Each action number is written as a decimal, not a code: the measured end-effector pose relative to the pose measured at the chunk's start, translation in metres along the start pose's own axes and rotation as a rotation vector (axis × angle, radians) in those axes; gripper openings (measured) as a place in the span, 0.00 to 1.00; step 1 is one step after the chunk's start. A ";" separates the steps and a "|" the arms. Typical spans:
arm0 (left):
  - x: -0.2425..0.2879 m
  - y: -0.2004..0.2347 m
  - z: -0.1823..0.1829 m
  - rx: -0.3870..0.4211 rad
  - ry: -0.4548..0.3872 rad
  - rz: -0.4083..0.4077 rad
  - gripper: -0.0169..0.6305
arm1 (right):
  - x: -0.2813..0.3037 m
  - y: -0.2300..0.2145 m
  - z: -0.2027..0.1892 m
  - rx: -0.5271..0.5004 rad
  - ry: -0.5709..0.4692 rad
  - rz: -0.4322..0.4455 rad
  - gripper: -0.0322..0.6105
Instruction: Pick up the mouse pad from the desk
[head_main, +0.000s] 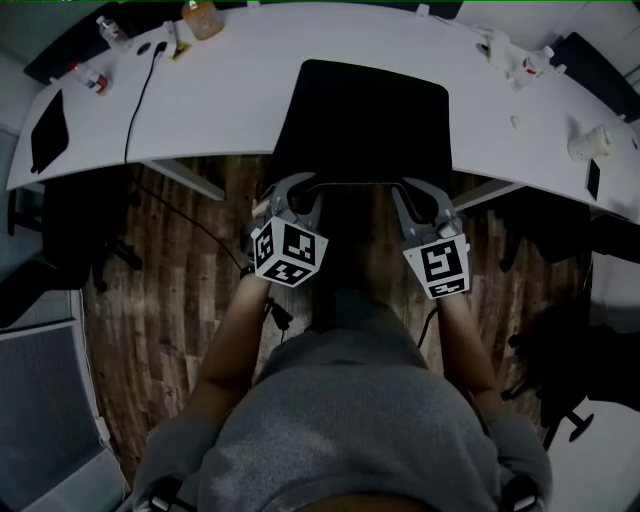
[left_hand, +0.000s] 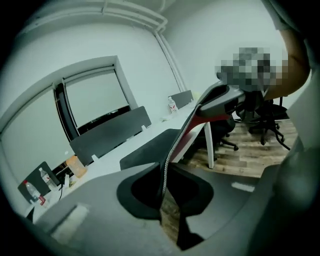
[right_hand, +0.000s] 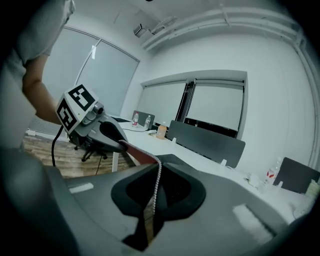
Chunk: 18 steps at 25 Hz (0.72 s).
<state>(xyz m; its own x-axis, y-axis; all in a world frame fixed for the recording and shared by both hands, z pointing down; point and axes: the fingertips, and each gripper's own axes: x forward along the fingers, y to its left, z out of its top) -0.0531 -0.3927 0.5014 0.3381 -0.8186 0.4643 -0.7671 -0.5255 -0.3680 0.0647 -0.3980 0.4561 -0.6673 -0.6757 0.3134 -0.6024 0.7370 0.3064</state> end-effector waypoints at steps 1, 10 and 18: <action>-0.008 -0.003 0.000 -0.019 -0.014 -0.005 0.08 | -0.006 0.006 0.003 0.004 -0.008 -0.006 0.08; -0.110 -0.016 0.024 -0.320 -0.200 -0.033 0.08 | -0.080 0.063 0.063 0.091 -0.170 -0.077 0.08; -0.201 -0.043 0.047 -0.493 -0.349 -0.143 0.08 | -0.152 0.109 0.098 0.204 -0.249 -0.125 0.08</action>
<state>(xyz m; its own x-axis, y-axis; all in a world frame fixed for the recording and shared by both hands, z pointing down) -0.0623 -0.2166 0.3860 0.5505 -0.8194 0.1600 -0.8345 -0.5348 0.1325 0.0575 -0.2131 0.3543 -0.6539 -0.7551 0.0477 -0.7449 0.6535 0.1342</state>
